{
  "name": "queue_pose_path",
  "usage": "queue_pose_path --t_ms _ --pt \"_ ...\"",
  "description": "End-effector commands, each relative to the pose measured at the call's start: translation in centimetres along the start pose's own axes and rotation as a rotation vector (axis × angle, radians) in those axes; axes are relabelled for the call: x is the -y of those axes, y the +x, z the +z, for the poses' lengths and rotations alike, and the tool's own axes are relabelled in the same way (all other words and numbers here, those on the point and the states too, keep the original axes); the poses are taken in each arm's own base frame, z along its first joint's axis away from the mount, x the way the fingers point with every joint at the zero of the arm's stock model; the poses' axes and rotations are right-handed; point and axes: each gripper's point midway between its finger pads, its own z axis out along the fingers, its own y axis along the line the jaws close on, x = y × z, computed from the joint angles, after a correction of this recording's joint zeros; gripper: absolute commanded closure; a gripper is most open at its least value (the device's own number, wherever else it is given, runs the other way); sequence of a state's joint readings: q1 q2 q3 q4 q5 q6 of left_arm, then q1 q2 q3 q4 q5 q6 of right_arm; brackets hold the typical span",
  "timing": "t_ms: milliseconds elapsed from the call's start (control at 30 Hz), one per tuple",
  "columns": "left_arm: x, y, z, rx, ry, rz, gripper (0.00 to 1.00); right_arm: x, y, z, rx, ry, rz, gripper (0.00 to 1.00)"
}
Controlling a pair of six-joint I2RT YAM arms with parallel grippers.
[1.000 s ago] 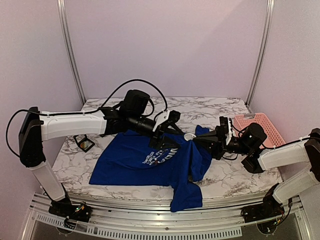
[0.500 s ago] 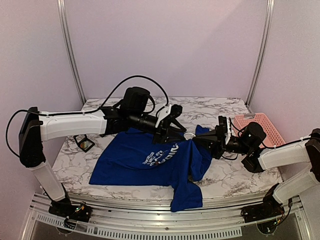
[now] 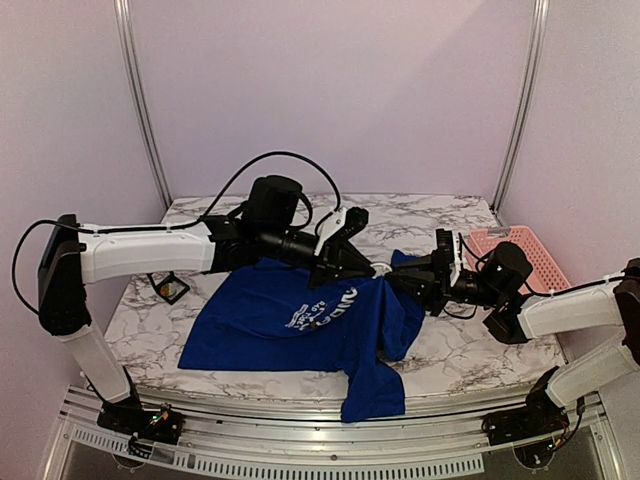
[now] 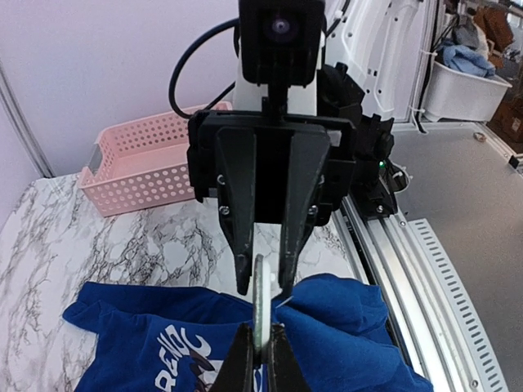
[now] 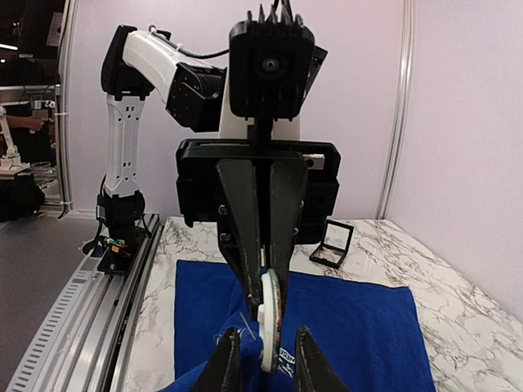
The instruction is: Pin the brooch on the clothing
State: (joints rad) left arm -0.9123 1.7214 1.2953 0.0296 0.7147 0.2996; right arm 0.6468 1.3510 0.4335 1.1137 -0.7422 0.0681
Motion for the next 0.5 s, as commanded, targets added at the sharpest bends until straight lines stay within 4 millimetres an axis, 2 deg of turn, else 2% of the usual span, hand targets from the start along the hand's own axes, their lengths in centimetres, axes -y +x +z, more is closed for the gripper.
queue_pose_path --t_ms 0,67,167,267,467 --pt "-0.5 -0.9 0.2 0.037 -0.048 -0.049 1.00 0.8 -0.7 0.0 0.002 0.049 -0.020 0.69" --pt "-0.8 -1.1 0.2 0.046 -0.065 -0.061 1.00 0.8 -0.3 0.1 -0.009 0.060 -0.013 0.62" --pt "-0.8 -1.2 0.3 0.052 -0.075 -0.063 1.00 0.7 -0.3 0.6 -0.001 0.074 -0.033 0.59" --pt "-0.6 -1.3 0.4 0.057 -0.066 -0.060 1.00 1.2 -0.7 0.9 0.026 0.092 -0.032 0.63" --pt "-0.5 -1.4 0.4 0.057 -0.065 -0.050 1.00 2.1 0.0 1.3 0.024 0.119 -0.004 0.70"
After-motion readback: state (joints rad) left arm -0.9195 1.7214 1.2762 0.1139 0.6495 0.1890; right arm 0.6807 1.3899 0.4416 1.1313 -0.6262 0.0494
